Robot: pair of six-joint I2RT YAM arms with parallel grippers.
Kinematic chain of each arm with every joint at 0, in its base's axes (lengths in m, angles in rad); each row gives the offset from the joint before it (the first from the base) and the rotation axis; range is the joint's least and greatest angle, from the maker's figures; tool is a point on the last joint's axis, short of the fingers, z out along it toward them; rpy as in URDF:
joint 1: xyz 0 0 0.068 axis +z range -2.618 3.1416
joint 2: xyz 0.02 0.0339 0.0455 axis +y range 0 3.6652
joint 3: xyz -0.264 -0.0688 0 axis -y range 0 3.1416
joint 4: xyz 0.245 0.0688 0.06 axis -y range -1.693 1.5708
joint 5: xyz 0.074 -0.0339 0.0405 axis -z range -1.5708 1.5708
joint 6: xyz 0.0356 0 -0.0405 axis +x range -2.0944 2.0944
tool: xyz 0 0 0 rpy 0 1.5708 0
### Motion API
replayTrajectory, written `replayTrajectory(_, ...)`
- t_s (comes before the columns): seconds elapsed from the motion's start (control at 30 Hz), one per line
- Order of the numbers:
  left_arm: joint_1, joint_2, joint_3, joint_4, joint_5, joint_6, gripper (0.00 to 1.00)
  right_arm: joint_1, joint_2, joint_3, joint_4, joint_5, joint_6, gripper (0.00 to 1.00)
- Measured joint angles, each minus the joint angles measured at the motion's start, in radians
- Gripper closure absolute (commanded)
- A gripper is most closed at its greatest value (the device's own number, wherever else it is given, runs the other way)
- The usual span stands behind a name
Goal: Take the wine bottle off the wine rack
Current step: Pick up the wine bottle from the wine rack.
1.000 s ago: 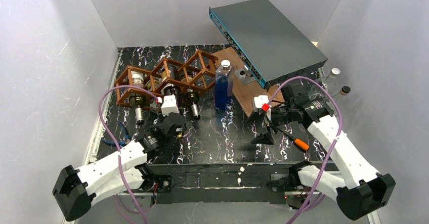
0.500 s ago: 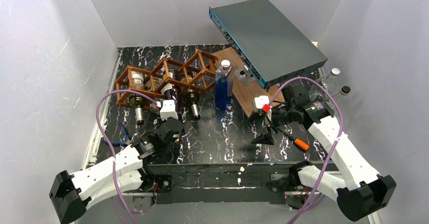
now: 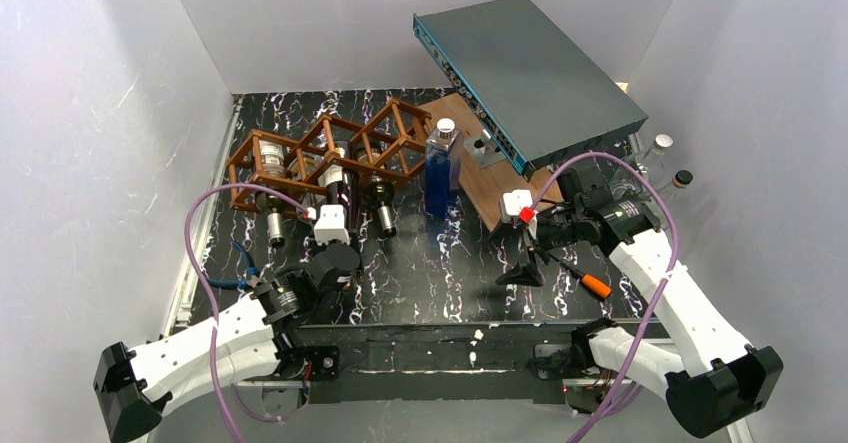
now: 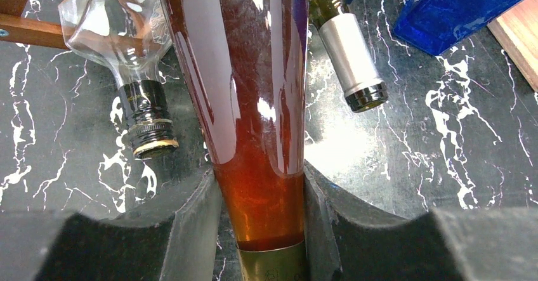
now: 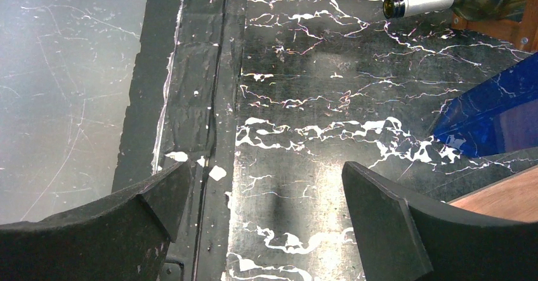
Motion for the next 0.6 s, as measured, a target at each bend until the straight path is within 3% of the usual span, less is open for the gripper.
replayTrajectory(0.6, -0.047, -0.086, -0.001, -0.112, -0.008, -0.054, 1.0, 0.0, 0.0, 0.0, 0.0, 0.0, -0.002, 0.02)
